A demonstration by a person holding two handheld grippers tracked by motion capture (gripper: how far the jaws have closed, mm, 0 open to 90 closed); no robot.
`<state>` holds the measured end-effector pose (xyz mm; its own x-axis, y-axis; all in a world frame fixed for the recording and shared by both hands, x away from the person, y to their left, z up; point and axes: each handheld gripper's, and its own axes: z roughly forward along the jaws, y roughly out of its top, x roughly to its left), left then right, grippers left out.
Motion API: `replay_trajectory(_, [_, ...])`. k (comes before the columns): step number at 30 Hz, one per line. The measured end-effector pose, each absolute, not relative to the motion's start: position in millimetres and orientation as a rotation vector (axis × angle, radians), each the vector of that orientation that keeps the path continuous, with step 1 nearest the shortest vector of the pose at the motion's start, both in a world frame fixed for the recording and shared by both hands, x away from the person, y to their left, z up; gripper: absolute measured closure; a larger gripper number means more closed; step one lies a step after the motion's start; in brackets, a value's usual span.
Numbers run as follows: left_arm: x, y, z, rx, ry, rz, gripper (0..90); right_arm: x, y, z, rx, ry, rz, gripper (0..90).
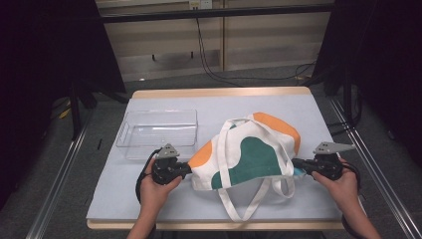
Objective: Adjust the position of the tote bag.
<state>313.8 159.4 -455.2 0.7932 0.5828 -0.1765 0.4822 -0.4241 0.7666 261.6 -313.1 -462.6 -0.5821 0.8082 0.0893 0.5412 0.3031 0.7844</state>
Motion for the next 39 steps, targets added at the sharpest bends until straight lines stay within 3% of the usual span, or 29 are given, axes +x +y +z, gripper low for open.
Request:
replay_trajectory(9, [315.3, 155.8, -451.3, 2.088, 0.779, 0.126, 77.4, 242.1, -329.8, -453.3, 1.302, 2.134, 1.22, 90.0])
replay_trajectory(15, [306.8, 167.6, -438.3, 2.061, 0.797, 0.144, 60.8, 247.5, -327.6, -453.7, 1.323, 2.089, 1.224, 90.0])
replay_trajectory(18, [306.1, 170.5, -436.1, 2.07, 0.815, 0.152, 45.5, 249.2, -325.6, -453.6, 1.333, 2.087, 1.221, 90.0])
replay_trajectory(24, [301.9, 181.7, -429.0, 2.077, 0.805, 0.209, 39.2, 250.3, -326.0, -451.6, 1.332, 2.068, 1.23, 90.0])
replay_trajectory(26, [299.6, 183.3, -424.3, 2.033, 0.775, 0.174, 34.5, 250.3, -325.7, -450.8, 1.34, 2.057, 1.243, 90.0])
replay_trajectory(32, [288.7, 155.2, -411.3, 2.076, 0.619, 0.141, 26.1, 252.1, -320.4, -448.8, 1.336, 2.062, 1.23, 90.0])
replay_trajectory(39, [284.3, 118.1, -406.3, 2.103, 0.497, 0.083, 23.3, 253.3, -319.6, -445.6, 1.344, 2.051, 1.24, 90.0])
